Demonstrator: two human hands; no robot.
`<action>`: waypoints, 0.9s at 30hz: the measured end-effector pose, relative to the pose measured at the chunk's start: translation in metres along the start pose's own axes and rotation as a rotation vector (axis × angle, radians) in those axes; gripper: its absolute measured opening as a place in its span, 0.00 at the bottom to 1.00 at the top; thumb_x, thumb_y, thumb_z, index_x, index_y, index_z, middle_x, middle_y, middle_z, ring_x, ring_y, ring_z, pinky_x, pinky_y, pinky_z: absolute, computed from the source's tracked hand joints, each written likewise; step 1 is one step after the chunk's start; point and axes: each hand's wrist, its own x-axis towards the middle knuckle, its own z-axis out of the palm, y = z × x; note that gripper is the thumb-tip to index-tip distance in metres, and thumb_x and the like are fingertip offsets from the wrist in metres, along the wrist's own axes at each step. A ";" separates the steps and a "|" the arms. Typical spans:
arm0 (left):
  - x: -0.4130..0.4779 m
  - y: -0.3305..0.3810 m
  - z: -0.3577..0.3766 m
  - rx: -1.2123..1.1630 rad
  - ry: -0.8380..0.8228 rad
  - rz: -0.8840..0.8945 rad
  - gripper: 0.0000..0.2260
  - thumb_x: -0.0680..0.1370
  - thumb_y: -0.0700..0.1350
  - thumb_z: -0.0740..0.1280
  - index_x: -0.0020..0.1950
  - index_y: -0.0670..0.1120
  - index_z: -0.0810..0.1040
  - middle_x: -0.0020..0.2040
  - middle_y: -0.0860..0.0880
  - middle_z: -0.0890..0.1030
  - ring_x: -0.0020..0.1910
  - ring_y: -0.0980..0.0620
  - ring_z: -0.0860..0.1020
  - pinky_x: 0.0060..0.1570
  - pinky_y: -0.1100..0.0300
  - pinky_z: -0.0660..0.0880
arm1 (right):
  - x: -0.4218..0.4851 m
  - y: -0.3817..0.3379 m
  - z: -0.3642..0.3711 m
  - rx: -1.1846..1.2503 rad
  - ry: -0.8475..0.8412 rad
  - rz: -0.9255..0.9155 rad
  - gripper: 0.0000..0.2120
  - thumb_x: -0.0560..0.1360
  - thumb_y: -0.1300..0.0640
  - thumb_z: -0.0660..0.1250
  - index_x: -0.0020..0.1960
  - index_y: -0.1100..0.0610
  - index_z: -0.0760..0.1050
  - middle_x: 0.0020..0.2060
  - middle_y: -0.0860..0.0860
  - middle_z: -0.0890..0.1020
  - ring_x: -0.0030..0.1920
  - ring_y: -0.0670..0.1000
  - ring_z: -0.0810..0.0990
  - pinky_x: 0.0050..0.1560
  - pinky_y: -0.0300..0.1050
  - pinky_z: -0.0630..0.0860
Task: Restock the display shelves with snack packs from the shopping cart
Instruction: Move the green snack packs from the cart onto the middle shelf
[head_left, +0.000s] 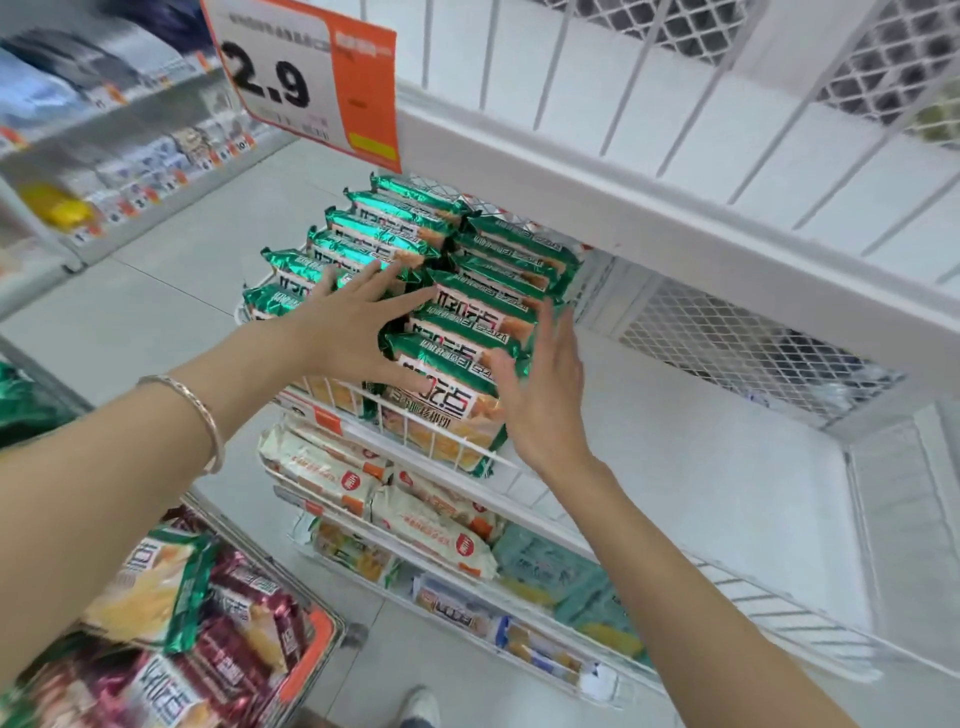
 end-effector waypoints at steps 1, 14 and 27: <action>-0.001 -0.003 0.002 0.028 0.007 -0.014 0.49 0.59 0.84 0.48 0.75 0.70 0.33 0.79 0.53 0.33 0.80 0.46 0.36 0.74 0.32 0.37 | -0.002 -0.004 -0.001 -0.228 -0.042 -0.102 0.33 0.80 0.33 0.45 0.81 0.41 0.41 0.81 0.49 0.42 0.80 0.52 0.39 0.78 0.60 0.36; 0.002 -0.003 0.010 0.044 0.019 -0.052 0.49 0.60 0.84 0.45 0.77 0.68 0.34 0.81 0.52 0.36 0.80 0.46 0.37 0.73 0.30 0.40 | 0.030 0.007 -0.007 -0.241 -0.052 -0.153 0.34 0.80 0.33 0.52 0.80 0.38 0.43 0.80 0.48 0.35 0.79 0.51 0.32 0.75 0.63 0.31; 0.017 0.026 -0.014 0.067 -0.006 -0.020 0.52 0.63 0.82 0.56 0.78 0.64 0.36 0.80 0.51 0.33 0.77 0.50 0.31 0.75 0.38 0.33 | 0.051 0.031 -0.005 0.250 0.030 0.013 0.33 0.80 0.35 0.54 0.81 0.43 0.48 0.81 0.46 0.42 0.81 0.52 0.45 0.79 0.61 0.46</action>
